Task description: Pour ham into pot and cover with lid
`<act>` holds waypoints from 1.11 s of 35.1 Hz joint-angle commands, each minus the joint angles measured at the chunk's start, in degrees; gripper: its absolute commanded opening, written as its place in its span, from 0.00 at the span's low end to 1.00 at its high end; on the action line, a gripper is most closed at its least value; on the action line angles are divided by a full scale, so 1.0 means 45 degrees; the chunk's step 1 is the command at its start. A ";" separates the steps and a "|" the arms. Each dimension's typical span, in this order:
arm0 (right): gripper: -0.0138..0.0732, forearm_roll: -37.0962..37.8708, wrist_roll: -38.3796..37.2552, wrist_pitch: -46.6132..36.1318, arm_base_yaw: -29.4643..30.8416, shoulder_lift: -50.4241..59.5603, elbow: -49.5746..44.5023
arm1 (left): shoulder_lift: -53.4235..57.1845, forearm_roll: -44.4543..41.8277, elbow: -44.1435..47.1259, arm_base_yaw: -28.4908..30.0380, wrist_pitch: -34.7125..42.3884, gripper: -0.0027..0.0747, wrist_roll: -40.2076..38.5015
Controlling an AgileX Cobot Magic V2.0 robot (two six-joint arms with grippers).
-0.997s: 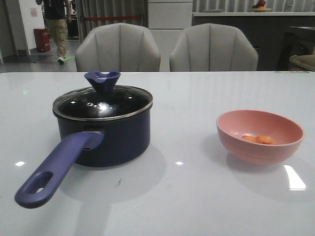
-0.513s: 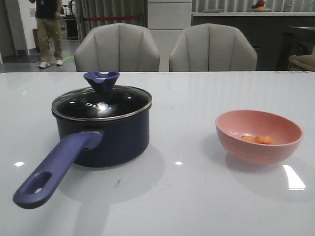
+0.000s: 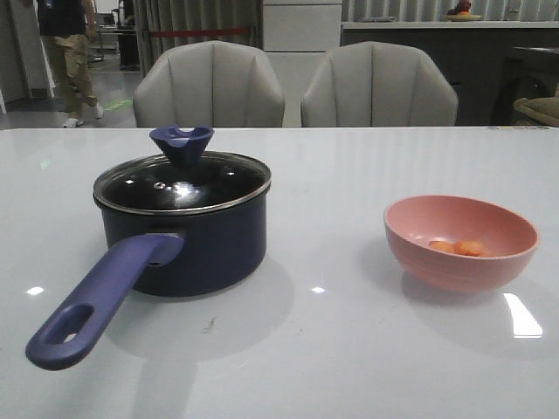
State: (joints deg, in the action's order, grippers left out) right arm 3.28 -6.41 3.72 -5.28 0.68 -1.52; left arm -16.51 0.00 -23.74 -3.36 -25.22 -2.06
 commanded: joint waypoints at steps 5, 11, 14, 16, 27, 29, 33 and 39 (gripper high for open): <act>0.34 0.0132 -0.0006 -0.0926 0.0050 0.0222 0.0062 | -0.1094 0.0202 -0.0996 -0.0457 0.0563 0.87 -0.0008; 0.34 0.0132 -0.0006 -0.0926 0.0050 0.0222 0.0062 | -0.3152 0.0412 -0.2514 -0.1318 -0.0681 0.87 -0.0008; 0.34 0.0132 -0.0006 -0.0926 0.0050 0.0222 0.0062 | -0.4581 0.1156 -0.3663 -0.1667 -0.1422 0.87 -0.0008; 0.34 0.0132 -0.0006 -0.0926 0.0050 0.0222 0.0062 | -0.5527 0.1644 -0.4343 -0.1843 -0.1741 0.86 -0.0008; 0.34 0.0132 -0.0006 -0.0926 0.0050 0.0222 0.0062 | -1.0487 0.1899 -0.7699 -0.3023 -0.2484 0.79 -0.0008; 0.34 0.0132 -0.0006 -0.0926 0.0050 0.0222 0.0062 | -1.1289 0.1899 -0.8337 -0.3200 -0.2688 0.79 -0.0008; 0.34 0.0132 -0.0006 -0.0926 0.0050 0.0222 0.0062 | -1.2864 0.1866 -0.9859 -0.3561 -0.3369 0.79 -0.0008; 0.34 0.0132 -0.0006 -0.0926 0.0050 0.0222 0.0062 | -1.5096 0.1809 -1.2163 -0.4156 -0.4494 0.79 -0.0057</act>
State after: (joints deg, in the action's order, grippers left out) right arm 3.28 -6.41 3.72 -5.28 0.68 -1.52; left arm -82.23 7.46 -72.35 -20.69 -45.46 -2.06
